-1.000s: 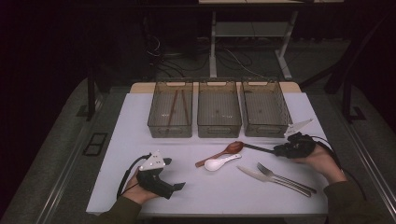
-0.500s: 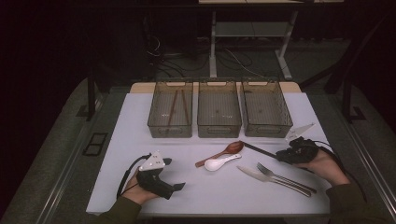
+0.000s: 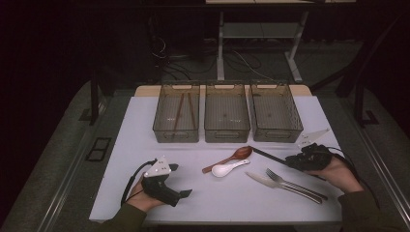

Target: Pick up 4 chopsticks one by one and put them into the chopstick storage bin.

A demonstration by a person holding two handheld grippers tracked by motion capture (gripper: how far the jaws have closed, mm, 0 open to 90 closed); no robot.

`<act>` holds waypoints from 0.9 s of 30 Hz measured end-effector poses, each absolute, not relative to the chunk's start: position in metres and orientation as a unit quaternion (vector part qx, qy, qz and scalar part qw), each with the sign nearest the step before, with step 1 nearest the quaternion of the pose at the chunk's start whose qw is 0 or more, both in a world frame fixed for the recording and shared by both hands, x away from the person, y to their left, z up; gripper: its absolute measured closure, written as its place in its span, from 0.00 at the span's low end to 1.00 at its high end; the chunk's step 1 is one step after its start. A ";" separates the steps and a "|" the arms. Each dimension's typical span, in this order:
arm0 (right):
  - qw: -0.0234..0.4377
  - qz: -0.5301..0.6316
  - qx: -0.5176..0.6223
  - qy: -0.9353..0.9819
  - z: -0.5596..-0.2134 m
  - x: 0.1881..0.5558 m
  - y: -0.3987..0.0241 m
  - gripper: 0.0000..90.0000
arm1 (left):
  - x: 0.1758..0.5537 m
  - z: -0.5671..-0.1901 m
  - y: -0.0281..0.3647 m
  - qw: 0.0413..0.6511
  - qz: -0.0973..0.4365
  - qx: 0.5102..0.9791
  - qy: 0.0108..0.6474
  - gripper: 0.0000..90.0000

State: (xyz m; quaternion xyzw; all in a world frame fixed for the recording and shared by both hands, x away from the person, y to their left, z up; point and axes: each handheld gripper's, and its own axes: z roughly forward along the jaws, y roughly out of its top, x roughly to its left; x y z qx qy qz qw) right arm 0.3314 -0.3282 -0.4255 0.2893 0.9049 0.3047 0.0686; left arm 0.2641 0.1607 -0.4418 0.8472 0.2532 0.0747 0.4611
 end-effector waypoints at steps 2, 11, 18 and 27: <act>0.070 0.300 0.286 0.907 -0.427 0.331 -0.326 0.89 | 0.264 -0.442 0.161 0.461 0.075 0.847 0.253 0.00; 0.076 0.292 0.281 0.911 -0.429 0.332 -0.325 0.91 | 0.264 -0.442 0.161 0.461 0.074 0.847 0.253 0.00; 0.075 0.282 0.281 0.914 -0.432 0.333 -0.326 0.91 | 0.264 -0.442 0.160 0.461 0.074 0.847 0.253 0.00; 0.076 0.272 0.274 0.919 -0.436 0.333 -0.323 0.92 | 0.264 -0.442 0.160 0.461 0.074 0.848 0.252 0.00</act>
